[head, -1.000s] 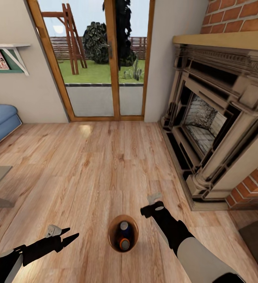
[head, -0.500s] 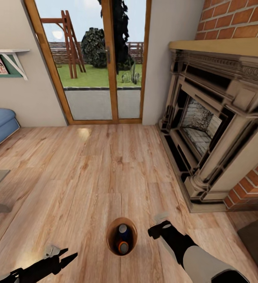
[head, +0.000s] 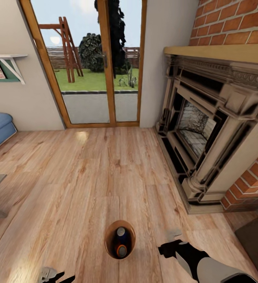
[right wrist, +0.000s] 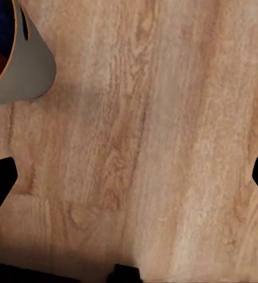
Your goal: Put the three can of soda from the living room inside the tash can in the kitchen.
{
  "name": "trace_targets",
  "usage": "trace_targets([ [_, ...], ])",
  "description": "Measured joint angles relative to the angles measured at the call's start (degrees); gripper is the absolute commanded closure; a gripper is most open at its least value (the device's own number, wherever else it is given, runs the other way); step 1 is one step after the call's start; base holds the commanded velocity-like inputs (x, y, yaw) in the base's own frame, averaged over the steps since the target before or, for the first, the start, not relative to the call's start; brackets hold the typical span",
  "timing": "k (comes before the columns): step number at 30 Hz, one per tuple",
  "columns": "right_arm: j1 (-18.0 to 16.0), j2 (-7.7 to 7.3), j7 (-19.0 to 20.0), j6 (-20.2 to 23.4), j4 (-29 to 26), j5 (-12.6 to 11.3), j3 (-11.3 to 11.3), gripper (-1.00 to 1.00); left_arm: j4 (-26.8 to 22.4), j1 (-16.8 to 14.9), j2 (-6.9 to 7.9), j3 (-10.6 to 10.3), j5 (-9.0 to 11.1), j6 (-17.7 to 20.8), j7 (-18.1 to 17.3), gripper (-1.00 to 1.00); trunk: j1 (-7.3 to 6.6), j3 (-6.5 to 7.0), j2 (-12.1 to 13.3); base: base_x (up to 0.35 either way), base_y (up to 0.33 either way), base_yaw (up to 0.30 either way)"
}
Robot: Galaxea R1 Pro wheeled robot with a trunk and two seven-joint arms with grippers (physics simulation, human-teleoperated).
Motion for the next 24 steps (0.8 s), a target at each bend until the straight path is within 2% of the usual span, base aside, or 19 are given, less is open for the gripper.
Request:
trace_targets([
  [3,0.6,-1.71,3.52,-1.31,2.09,-2.3,0.01,-1.0,2.68,0.0,0.1,-0.04,-1.52,-1.09,0.02,-1.0,0.0,0.28,0.0,0.0,0.0,-0.065],
  [9,1.43,-3.83,9.42,-1.98,4.07,-3.57,0.03,-1.0,5.55,0.02,0.59,-0.02,-5.01,-2.46,0.04,-1.0,0.0,0.85,0.0,0.0,0.0,-0.064],
  [14,2.36,-4.38,11.25,-2.14,4.63,-3.87,0.1,-1.0,6.55,0.06,0.79,-0.03,-6.42,-3.54,0.04,-1.0,0.0,1.32,0.0,0.0,0.0,-0.035],
  [24,3.53,-4.43,11.96,-2.31,4.87,-4.01,0.12,-1.0,6.99,0.08,0.91,-0.04,-7.09,-4.64,0.05,-1.0,0.0,2.26,0.0,0.0,0.0,-0.008],
])
